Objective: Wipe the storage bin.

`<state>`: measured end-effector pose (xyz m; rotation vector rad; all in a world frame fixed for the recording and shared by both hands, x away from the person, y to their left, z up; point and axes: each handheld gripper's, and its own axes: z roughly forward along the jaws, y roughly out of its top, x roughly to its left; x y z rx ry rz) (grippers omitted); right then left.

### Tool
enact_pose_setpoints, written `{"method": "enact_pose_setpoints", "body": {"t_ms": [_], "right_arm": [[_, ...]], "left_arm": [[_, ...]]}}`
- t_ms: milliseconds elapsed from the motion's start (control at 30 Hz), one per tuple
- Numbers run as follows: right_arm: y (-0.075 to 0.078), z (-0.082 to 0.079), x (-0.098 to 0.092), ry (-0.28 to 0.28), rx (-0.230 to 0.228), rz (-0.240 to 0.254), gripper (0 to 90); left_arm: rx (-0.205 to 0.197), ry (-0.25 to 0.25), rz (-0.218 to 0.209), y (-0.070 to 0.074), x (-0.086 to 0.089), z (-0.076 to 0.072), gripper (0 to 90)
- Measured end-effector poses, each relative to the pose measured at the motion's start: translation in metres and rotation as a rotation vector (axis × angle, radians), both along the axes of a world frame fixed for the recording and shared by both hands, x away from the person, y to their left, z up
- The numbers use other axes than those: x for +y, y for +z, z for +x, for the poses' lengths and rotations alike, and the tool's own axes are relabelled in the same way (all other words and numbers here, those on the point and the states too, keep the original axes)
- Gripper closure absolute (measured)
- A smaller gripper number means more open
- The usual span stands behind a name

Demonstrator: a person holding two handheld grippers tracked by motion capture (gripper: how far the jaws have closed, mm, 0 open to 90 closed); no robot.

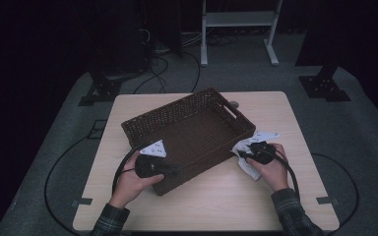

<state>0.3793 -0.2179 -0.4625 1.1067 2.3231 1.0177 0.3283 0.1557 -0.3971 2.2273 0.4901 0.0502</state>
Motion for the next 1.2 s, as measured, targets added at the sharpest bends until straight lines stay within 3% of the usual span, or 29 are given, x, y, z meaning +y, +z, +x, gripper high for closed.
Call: {"method": "enact_pose_setpoints", "body": {"t_ms": [367,533,1200], "right_arm": [[-0.016,0.003,0.002,0.009,0.051,-0.023,67.4],[-0.014,0.001,0.003,0.01,0.051,-0.027,67.4],[0.046,-0.025,0.009,0.067,-0.106,0.061,67.3]], "left_arm": [[-0.001,0.001,0.0,0.0,0.0,0.0,79.8],[0.0,0.001,0.001,0.0,0.0,0.0,79.8],[0.0,0.002,0.002,0.0,0.0,0.0,79.8]]}}
